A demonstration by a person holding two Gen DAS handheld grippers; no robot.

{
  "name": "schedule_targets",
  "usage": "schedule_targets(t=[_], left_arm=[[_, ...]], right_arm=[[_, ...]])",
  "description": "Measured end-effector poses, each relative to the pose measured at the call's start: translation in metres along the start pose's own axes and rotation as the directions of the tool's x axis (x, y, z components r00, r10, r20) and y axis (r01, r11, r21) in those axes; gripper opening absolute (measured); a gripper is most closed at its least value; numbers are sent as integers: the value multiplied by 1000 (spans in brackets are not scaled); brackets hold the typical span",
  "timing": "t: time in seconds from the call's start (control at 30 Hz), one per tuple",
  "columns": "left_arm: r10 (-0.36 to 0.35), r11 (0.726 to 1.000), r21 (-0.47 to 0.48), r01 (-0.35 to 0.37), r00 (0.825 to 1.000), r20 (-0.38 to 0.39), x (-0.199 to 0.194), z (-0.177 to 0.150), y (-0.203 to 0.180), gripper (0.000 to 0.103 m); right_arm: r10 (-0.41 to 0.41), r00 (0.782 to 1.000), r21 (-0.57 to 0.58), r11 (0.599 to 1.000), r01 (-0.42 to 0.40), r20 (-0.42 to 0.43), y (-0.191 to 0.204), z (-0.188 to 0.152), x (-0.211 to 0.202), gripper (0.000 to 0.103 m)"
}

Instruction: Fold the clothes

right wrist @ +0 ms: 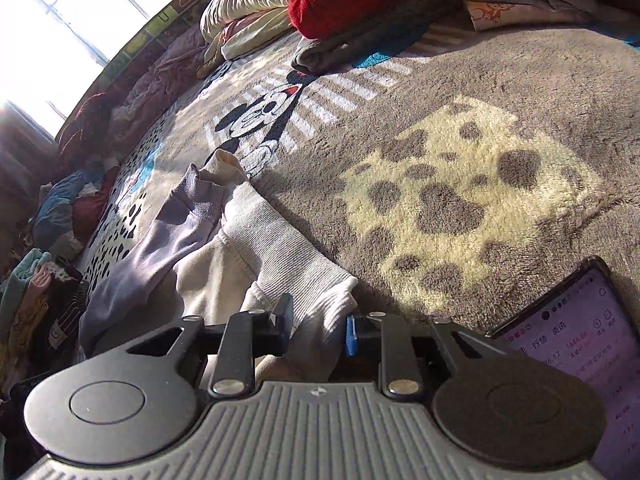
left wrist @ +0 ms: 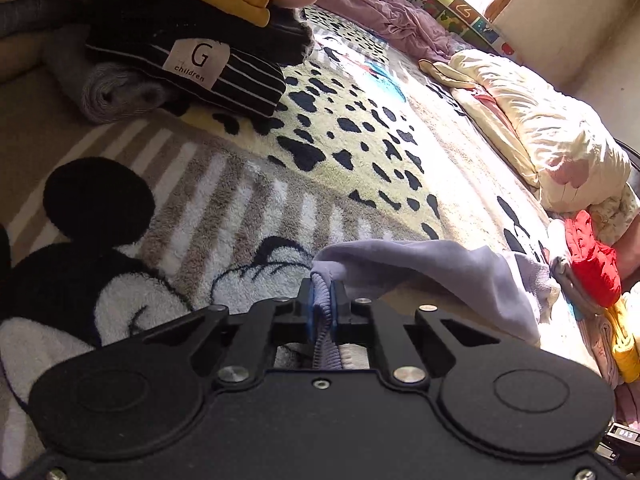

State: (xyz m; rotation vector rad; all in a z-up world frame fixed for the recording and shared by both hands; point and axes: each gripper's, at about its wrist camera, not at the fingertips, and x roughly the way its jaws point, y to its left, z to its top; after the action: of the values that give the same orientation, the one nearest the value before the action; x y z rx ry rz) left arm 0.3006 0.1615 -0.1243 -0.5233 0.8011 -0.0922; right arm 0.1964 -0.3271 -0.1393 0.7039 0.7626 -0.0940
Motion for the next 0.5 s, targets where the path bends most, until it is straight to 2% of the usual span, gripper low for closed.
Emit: schedule_targets(t=[0.17, 0.3, 0.4, 0.5], left_arm=[[9, 996, -84, -6, 999, 42, -56, -42, 9, 5], [23, 988, -154, -15, 998, 51, -110, -94, 17, 5], [38, 983, -179, -33, 999, 21, -144, -140, 17, 4], [21, 988, -149, -31, 997, -68, -153, -177, 12, 5]], right_arm=[[0, 999, -70, 998, 3, 42, 12, 12, 7, 11], [31, 997, -154, 988, -20, 67, 38, 33, 8, 11], [62, 996, -236, 971, -47, 59, 66, 49, 10, 10], [83, 995, -303, 951, -64, 49, 90, 56, 14, 10]])
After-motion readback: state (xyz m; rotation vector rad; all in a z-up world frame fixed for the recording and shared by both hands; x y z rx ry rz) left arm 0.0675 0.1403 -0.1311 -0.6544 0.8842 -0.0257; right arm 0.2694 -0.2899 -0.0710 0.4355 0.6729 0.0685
